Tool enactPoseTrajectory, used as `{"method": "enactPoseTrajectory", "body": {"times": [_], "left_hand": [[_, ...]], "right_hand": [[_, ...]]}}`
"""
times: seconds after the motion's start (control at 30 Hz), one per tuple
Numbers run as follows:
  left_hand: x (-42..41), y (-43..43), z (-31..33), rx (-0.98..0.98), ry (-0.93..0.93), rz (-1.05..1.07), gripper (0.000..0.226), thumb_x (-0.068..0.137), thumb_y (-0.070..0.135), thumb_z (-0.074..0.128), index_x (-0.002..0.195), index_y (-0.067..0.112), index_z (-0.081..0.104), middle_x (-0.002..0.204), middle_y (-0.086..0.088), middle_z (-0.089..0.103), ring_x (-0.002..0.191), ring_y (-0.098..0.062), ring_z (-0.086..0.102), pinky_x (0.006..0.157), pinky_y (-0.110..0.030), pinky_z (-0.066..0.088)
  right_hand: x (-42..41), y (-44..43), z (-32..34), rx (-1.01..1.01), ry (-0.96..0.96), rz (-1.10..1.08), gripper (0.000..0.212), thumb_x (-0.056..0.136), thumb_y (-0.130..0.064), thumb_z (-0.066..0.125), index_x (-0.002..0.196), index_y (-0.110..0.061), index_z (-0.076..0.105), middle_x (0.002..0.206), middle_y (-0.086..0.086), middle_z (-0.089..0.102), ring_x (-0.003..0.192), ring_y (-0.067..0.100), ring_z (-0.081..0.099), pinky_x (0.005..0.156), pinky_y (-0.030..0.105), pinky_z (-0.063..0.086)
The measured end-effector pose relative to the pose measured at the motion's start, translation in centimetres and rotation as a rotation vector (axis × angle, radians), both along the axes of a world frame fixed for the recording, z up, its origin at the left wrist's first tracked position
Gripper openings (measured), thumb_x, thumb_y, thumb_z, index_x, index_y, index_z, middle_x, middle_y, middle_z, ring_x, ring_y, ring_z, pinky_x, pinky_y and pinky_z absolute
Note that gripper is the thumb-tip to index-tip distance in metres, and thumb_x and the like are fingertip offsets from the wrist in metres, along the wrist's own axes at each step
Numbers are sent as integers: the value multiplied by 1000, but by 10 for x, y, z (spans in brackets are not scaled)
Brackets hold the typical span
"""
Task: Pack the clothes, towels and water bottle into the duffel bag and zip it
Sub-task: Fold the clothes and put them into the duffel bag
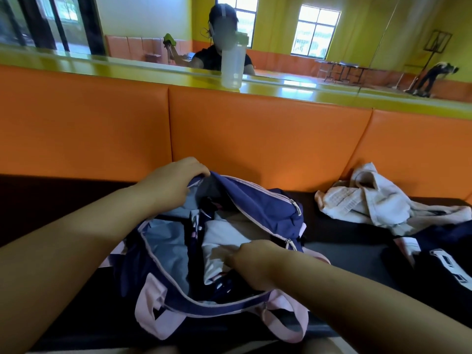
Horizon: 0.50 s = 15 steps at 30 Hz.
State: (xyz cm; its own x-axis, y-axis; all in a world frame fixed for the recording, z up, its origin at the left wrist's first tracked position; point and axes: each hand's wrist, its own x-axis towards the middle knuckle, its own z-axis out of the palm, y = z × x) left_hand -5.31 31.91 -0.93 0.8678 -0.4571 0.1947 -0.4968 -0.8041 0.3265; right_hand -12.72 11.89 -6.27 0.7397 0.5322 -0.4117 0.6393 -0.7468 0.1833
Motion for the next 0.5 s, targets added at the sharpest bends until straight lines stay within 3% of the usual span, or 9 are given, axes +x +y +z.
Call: {"method": "enactPoseTrajectory", "body": {"times": [0.17, 0.3, 0.5], "left_hand": [[-22, -10, -3, 22, -128, 13, 40, 85, 16, 62, 122, 26, 51, 116, 4, 55, 106, -20, 49, 86, -34, 43], [-48, -17, -9, 12, -294, -52, 28, 83, 23, 67, 111, 20, 62, 107, 2, 61, 98, -22, 56, 81, -36, 48], [-79, -61, -22, 43, -226, -154, 13, 84, 34, 65, 96, 31, 65, 92, 19, 59, 87, -8, 57, 67, -20, 42]], "right_hand": [[-10, -25, 7, 214, 15, -17, 39, 90, -33, 55, 128, -30, 50, 118, 4, 61, 101, 29, 58, 69, 29, 38], [-33, -53, 20, 388, -90, -45, 39, 90, -42, 52, 129, -35, 49, 116, 1, 63, 97, 26, 60, 75, 42, 51], [-77, -124, 42, 499, -217, -242, 37, 89, -37, 58, 125, -35, 55, 118, -8, 63, 102, 16, 59, 78, 34, 48]]}}
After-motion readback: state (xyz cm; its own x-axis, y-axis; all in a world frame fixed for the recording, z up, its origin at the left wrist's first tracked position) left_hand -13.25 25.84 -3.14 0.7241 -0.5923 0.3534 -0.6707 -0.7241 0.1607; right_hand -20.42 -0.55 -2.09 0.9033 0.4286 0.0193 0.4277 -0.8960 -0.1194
